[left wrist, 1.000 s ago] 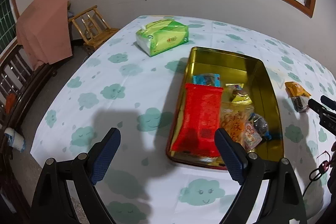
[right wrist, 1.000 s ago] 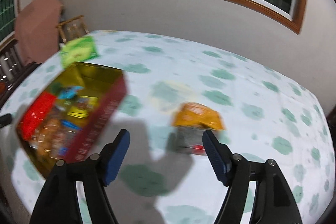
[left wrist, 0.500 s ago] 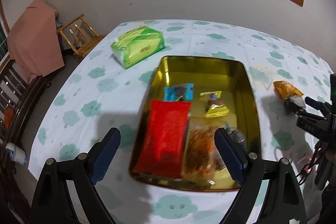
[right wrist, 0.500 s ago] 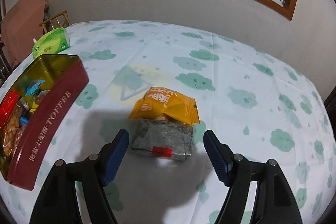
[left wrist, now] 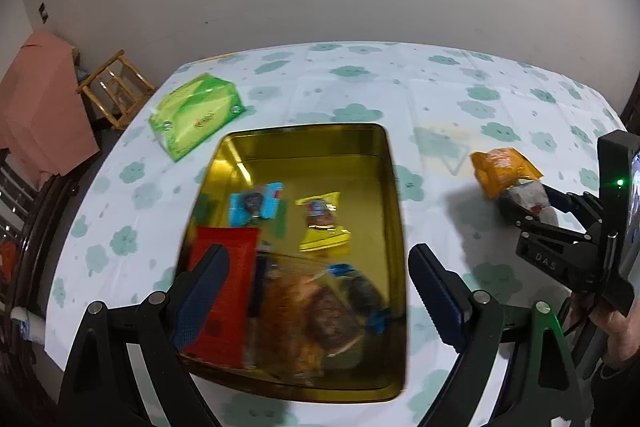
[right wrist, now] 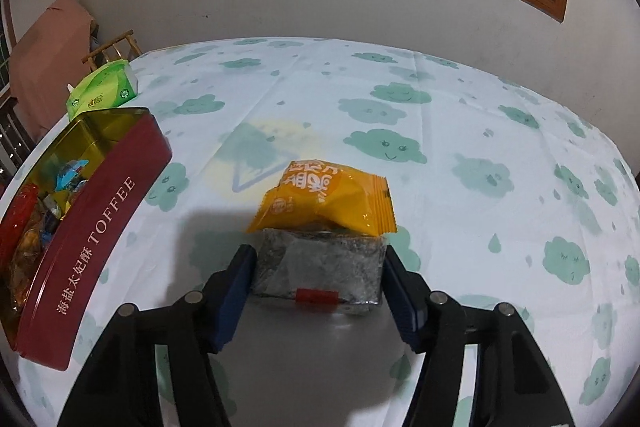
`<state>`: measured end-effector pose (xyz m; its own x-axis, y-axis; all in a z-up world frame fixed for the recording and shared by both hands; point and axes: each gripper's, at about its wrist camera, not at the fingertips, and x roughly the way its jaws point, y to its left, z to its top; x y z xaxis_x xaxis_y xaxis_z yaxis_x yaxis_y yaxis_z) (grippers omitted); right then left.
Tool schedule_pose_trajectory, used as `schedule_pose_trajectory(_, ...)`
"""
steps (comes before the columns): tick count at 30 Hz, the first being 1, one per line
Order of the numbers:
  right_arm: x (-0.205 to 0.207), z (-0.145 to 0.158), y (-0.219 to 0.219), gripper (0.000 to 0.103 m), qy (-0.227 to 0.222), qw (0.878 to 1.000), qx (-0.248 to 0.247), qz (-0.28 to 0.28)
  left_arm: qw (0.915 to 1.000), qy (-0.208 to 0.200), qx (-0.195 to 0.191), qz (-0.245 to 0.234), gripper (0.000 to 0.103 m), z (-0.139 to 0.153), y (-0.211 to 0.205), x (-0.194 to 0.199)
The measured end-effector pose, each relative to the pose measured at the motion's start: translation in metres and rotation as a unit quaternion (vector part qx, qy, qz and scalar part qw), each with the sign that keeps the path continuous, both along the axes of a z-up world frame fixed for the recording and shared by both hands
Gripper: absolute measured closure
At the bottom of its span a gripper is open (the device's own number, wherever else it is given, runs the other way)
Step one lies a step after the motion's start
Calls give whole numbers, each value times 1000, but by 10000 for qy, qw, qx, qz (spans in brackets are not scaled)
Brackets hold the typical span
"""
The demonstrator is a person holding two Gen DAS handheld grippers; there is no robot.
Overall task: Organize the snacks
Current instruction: 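Grasp the grey foil packet with the right gripper while the left gripper grasps the orange bag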
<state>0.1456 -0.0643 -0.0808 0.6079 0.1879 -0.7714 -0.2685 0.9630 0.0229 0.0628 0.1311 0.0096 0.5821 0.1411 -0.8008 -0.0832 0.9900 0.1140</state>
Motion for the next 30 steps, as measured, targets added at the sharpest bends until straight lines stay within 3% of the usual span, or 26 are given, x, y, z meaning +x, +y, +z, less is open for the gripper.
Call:
schedule_pose_trajectory(10,-13,2,-33,41,-33,10000,20,-26,9991,133,-258,-318,14,-10,-49,16)
schedule_pose_trajectory(23,-21,3,-146,41,-113,9961,-42,-870,9955,151,-564,-743,14,-31,-112,65)
schedule_pose_trajectory(30,-24,0,-184,41,-105,9933,-2,-1149,9919,221,-829,-933,14,-45,-138,98)
